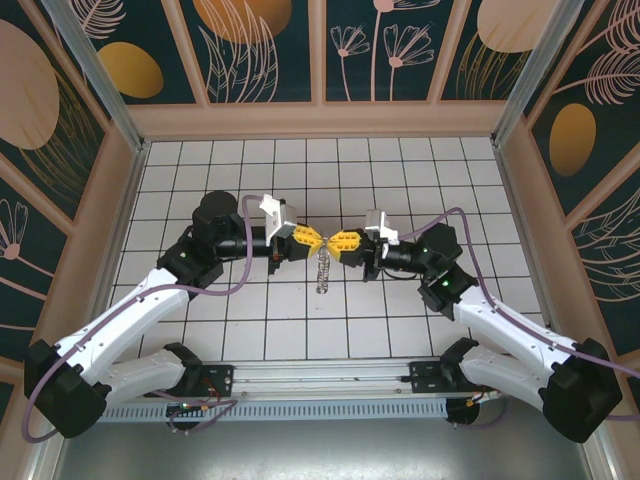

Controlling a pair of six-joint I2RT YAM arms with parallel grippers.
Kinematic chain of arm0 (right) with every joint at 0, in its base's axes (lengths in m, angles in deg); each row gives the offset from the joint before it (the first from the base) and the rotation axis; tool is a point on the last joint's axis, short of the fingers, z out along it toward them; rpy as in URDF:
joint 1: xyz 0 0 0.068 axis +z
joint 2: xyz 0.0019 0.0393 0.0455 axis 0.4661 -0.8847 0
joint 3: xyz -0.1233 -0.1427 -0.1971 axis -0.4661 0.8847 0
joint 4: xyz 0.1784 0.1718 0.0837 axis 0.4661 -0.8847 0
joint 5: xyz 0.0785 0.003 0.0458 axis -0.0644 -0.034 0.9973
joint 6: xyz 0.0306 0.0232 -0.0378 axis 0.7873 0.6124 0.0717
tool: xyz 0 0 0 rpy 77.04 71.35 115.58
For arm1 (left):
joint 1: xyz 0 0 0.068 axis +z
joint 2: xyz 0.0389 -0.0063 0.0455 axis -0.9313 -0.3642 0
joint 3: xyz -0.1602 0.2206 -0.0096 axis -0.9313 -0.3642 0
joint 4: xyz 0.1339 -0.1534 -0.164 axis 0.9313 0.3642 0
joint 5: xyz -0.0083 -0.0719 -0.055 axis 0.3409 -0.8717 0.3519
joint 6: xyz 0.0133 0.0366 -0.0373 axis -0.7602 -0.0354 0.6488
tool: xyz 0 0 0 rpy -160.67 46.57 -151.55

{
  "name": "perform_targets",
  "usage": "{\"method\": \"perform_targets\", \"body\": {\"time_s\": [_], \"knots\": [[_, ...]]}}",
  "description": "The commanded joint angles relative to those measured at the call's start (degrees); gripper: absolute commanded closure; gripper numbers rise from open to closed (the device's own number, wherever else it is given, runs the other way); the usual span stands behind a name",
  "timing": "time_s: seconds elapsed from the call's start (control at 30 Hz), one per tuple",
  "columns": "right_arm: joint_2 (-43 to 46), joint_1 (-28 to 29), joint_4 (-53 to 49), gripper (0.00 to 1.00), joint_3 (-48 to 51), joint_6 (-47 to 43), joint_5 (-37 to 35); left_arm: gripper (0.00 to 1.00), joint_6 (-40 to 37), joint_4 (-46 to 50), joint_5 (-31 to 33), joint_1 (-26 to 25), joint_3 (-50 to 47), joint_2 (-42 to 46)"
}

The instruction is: Put the keys on the keyring

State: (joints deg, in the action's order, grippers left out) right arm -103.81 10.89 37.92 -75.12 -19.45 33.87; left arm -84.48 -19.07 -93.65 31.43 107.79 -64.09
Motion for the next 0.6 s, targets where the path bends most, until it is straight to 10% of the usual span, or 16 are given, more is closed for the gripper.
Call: {"method": "perform_targets", "body": {"time_s": [0.0, 0.57], "knots": [[1.95, 0.08, -5.37, 0.91, -1.84, -3.67, -2.98, 1.0, -4.32, 3.11, 2.51, -0.11, 2.42, -0.36], [3.99, 0.14, -30.14, 0.69, -10.84, -16.1, -10.72, 1.0, -16.41, 23.2, 8.84, -0.12, 11.99, -3.4]]}}
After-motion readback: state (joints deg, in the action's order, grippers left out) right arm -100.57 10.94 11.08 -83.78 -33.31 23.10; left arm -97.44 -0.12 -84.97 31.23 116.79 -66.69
